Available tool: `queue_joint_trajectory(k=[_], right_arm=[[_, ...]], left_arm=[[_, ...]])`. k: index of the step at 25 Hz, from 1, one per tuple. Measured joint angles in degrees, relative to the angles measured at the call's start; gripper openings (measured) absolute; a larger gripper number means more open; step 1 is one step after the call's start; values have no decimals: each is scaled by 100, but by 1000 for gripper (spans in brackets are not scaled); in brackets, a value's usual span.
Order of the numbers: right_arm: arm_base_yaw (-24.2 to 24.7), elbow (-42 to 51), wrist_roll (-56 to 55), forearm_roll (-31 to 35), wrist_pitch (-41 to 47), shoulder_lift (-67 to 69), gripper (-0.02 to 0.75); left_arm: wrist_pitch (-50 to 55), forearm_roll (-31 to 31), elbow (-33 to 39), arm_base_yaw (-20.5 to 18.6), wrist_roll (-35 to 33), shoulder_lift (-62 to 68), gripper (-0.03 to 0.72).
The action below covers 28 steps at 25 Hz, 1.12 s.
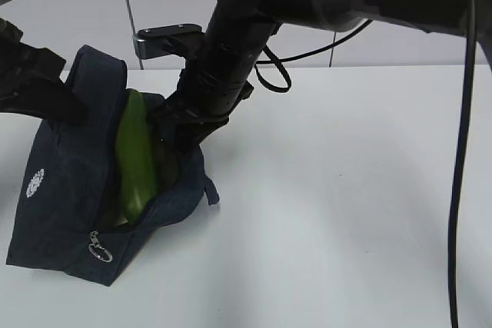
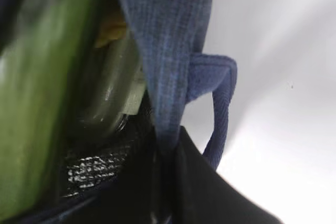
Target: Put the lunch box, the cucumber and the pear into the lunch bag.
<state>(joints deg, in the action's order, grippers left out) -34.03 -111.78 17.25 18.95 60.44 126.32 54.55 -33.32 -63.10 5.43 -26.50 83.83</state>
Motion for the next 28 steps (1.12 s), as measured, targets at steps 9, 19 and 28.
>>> queue_joint_trajectory(k=[9, 19, 28], right_arm=[[0, -375, -82, -176, 367, -510, 8], [9, -520, -609, -1300, 1095, -760, 6], [21, -520, -858, -1895, 1207, -832, 5]], left_arm=[[5, -399, 0, 0, -205, 0, 16], [6, -1094, -68, 209, -624, 38, 15], [-48, -1282, -227, 527, -583, 456, 15]])
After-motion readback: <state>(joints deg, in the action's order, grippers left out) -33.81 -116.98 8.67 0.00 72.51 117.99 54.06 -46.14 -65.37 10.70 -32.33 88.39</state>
